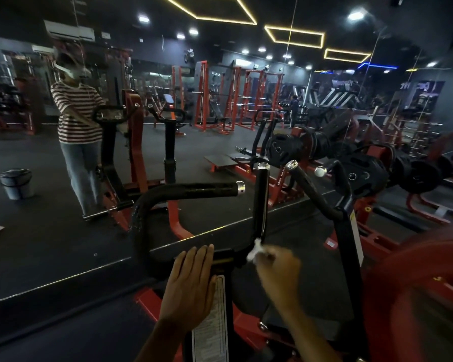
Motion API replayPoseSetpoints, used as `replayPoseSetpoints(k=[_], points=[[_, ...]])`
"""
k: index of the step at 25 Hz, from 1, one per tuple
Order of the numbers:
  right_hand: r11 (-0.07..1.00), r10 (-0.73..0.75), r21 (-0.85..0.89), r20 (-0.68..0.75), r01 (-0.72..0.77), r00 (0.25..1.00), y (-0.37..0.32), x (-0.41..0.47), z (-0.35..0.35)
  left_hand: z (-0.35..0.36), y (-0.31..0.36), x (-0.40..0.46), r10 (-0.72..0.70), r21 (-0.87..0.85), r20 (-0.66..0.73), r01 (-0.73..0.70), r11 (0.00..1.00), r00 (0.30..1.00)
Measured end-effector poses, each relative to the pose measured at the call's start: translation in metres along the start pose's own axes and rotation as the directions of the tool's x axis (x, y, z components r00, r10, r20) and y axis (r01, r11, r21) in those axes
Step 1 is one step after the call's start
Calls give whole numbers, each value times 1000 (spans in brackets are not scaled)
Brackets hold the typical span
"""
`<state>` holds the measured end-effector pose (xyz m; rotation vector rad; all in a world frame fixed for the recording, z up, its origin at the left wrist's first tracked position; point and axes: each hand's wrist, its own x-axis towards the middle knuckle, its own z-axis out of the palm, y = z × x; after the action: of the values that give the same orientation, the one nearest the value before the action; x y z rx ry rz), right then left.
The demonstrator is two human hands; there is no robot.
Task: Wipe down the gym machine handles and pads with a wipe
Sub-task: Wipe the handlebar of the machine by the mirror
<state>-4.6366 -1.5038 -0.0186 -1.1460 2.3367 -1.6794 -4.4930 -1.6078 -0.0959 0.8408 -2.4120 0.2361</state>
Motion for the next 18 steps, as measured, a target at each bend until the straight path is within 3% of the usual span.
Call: replayPoseSetpoints(k=[3,6,8,10,15,18], points=[[916,-372,-215,-145,338,917,-28,70,-25,1,-1,0,-2,-3,-1,2,1000,1000],[625,-614,-555,85,549,785,-40,142,-24,2,-1,1,2,-8,-9,-2,1000,1000],[363,-619,-722,285,589,731,-38,174,-17,3,-1,1,-2,-14,-18,1,1000,1000],[139,-568,-769,454,624,686,-35,190,-8,5,-1,0,-2,-17,-21,2,1000,1000],[-160,-462,-720,659,675,594,-31,191,7,6,-2,1,10,-12,-44,-10,1000,999],[-204,-420,-696,698,689,580,-26,175,5,6,-2,1,2,-24,-30,-3,1000,1000]])
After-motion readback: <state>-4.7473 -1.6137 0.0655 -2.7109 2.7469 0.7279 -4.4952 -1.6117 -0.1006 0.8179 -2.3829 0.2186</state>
